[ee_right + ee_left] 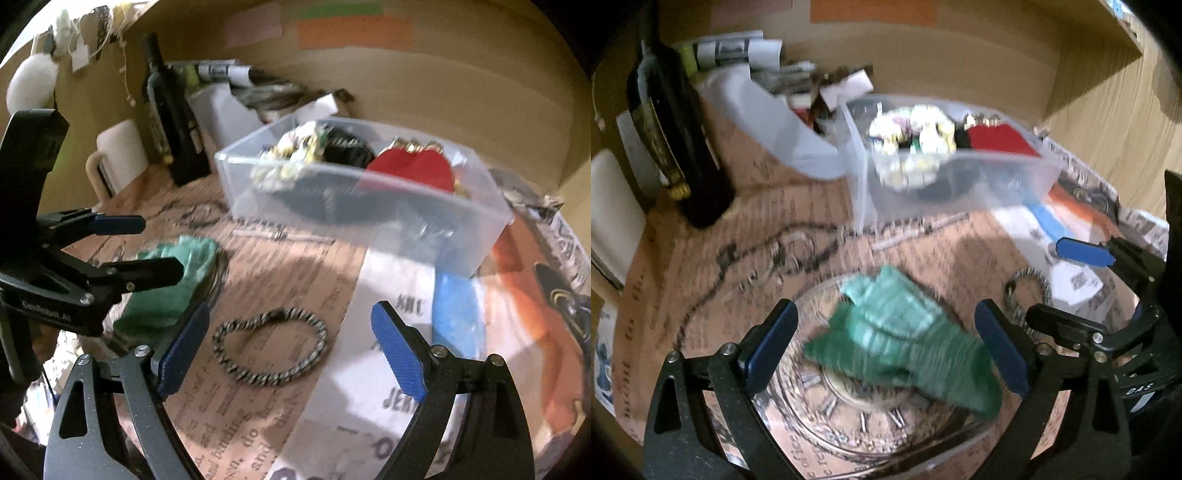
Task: Organize soft objects
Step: 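Grasp the green knit cloth with the left tool while the right grasps the bracelet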
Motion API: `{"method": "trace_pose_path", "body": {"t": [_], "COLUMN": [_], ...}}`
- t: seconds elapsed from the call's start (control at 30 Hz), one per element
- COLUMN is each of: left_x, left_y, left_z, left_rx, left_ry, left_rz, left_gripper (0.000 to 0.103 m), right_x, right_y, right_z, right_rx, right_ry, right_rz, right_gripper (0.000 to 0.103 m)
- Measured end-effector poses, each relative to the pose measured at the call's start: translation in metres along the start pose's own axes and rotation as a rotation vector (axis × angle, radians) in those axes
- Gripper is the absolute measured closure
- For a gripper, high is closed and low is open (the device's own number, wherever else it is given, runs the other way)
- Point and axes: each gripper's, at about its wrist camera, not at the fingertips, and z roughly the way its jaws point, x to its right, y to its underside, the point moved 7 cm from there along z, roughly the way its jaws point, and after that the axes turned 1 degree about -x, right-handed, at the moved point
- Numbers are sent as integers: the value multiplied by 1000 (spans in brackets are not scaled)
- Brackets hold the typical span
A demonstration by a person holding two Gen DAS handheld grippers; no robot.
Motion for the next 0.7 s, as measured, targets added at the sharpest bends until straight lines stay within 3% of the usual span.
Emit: {"method": "trace_pose_path", "body": {"t": [0.1,0.17,0.23,0.3,0.37,0.5,0.53,0.67,0.7], "left_x": [1,0,-1,-1,0,3,4,8,9], "left_y": [11,14,17,18,18,19,19,16,15], "left_z": [7,10,13,12,12,11,11,11,11], "left_rx": [-24,-25,-26,-15,-9,5,6,6,5], "left_ry": [9,13,25,25,26,15,14,47,56], "left_rz": [-10,-21,-37,-43,-39,-23,-17,-13,-13], "left_gripper": [5,5,6,11,24,37,45,71,73], "right_x": [-6,-8,-11,-14,-16,-13,-11,-7,-8], "right_y": [7,11,17,19,20,18,17,15,14], "right_z": [4,5,10,12,10,9,8,5,4], "right_rx": [-32,-46,-78,-84,-79,-69,-66,-53,-50], "right_ry": [-10,-15,-23,-8,-10,-16,-17,-23,-22], "right_rz": [-11,-23,-31,-53,-65,-41,-33,-7,-6], "right_gripper": [16,21,32,34,41,60,66,76,77]}}
